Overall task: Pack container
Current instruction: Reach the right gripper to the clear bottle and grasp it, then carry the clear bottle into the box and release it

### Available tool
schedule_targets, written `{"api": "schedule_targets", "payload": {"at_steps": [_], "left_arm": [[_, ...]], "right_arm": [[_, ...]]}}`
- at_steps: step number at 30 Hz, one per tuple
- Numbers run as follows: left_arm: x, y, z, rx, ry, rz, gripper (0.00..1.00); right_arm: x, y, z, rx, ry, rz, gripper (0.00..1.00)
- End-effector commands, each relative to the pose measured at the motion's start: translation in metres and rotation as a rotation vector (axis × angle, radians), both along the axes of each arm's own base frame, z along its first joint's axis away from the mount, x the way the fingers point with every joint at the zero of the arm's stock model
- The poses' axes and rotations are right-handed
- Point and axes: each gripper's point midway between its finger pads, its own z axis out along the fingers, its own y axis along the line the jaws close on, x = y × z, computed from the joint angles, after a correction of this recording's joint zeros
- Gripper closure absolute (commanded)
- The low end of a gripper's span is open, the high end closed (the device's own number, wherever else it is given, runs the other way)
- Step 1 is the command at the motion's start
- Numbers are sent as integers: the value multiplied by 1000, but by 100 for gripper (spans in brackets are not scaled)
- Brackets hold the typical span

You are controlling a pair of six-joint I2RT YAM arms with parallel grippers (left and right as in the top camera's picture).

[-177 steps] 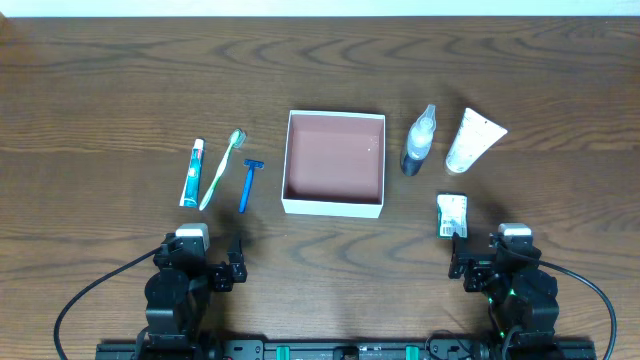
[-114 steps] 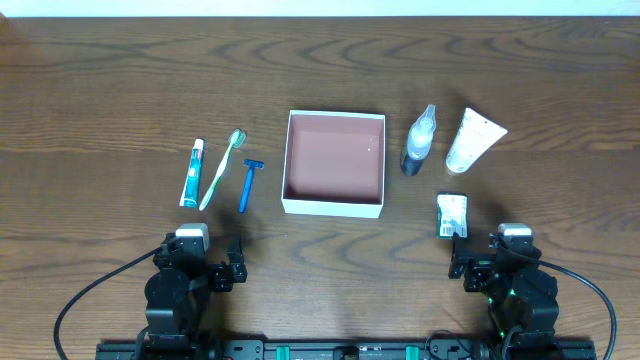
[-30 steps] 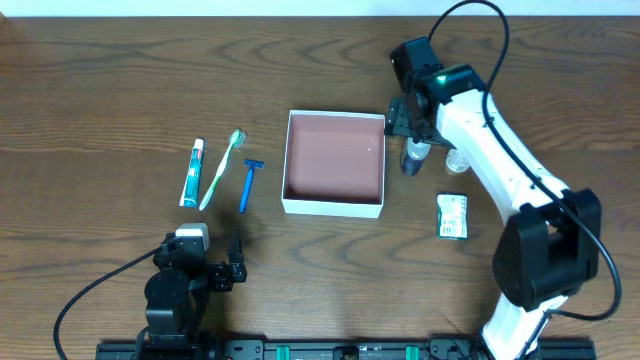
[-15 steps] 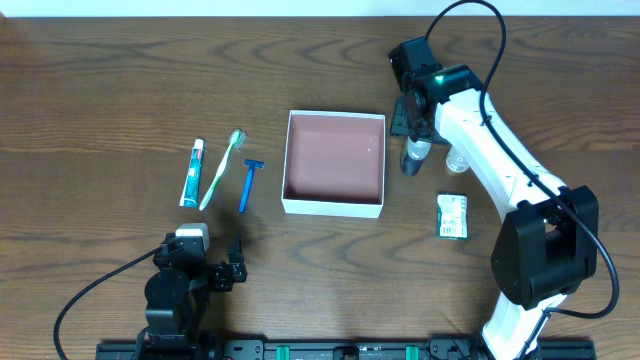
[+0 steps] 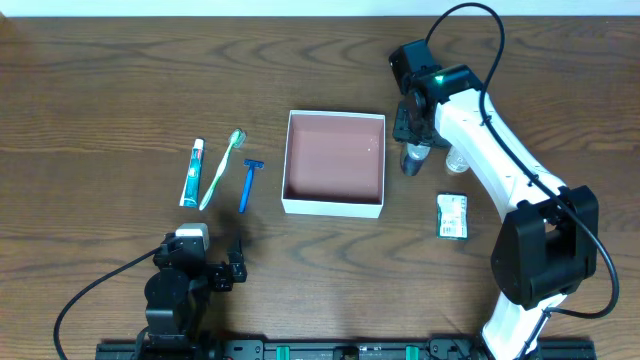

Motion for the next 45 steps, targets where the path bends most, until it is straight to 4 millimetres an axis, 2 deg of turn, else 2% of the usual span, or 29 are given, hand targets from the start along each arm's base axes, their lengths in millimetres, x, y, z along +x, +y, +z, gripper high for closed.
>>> {"api": "schedule_targets", "payload": {"at_steps": [1,5,8,13,19,22,25,27,31,38,41,45], "left_arm": [[0,0,-4,-4,6,0,2],[0,0,-4,-4,6,0,2],[0,0,-4,-4,6,0,2],[0,0,-4,-4,6,0,2],[0,0,-4,-4,6,0,2],[0,0,-4,-4,6,0,2],[0,0,-4,-4,6,0,2],[0,0,-4,-4,6,0,2],[0,0,-4,-4,6,0,2],[0,0,-4,-4,6,0,2],[0,0,-4,-4,6,0,2],[0,0,-4,-4,6,0,2]], "right_arm": [[4,-2,3,-6,-11,3,64],[5,-1,13,-10,-25,44,75],[4,3,31,-6,-56,81,78],[-2,18,85,19,-159,155,81],[-28,43,162,85,-334,235,85],[-43,53,189,107,-405,272,83],[-53,66,201,148,-439,289,83],[-56,76,201,169,-442,291,83],[-51,94,181,161,-401,309,83],[-26,106,112,106,-261,252,82],[-17,105,85,82,-208,218,82],[-4,99,58,70,-162,181,83]]}}
